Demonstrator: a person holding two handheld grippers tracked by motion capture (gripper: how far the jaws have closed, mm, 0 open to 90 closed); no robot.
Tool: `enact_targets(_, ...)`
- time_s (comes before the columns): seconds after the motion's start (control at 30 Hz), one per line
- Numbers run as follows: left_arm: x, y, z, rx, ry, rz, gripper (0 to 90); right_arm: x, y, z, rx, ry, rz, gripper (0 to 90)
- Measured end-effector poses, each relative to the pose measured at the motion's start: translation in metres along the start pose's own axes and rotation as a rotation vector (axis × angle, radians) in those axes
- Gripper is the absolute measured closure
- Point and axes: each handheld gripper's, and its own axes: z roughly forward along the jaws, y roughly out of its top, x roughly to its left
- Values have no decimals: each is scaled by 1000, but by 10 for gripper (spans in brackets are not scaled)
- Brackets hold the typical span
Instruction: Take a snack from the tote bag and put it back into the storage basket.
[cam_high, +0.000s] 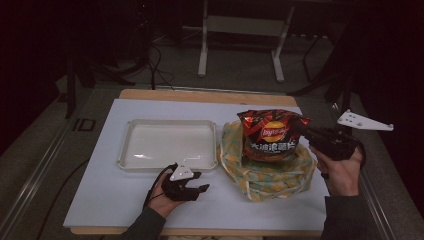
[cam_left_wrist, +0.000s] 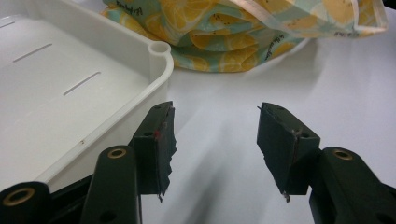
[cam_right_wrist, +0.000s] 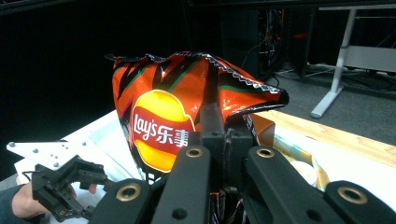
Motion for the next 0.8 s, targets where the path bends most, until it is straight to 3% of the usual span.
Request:
enact_targets(0.43,0,0,0,3,10,4,461,10,6,-9,-24,19,-15,900)
enact_targets(0.8,0,1,-2,6,15,6,463,20,9,-2,-33,43,-12,900)
